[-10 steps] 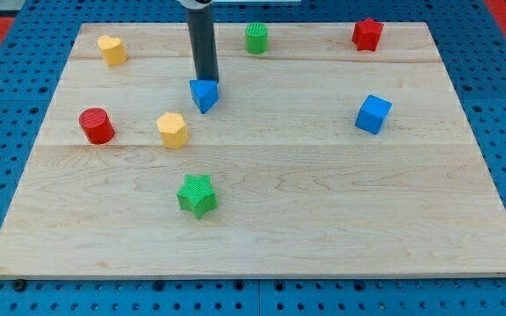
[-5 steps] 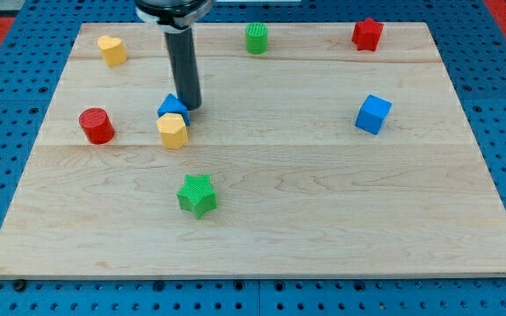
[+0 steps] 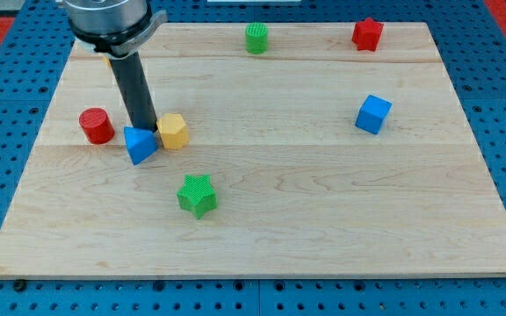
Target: Move blue triangle to the bottom left
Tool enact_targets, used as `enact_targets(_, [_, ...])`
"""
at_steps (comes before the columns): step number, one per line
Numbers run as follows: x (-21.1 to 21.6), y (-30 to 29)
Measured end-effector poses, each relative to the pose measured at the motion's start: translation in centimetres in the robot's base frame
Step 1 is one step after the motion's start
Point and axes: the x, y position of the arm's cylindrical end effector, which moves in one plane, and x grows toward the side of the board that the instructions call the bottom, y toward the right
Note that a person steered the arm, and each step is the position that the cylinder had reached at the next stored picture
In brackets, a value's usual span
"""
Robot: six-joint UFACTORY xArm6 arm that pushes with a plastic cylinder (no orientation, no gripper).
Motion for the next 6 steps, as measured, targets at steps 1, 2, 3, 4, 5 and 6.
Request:
enact_targets(1, [2.2, -0.9])
enact_targets(2, [4.8, -0.9])
enact_targets(3, [7.1, -1.6])
enact_targets(4, [9.3, -1.1])
enact_targets(5, [11.9, 0.4])
enact_targets(6, [14.1, 1.0])
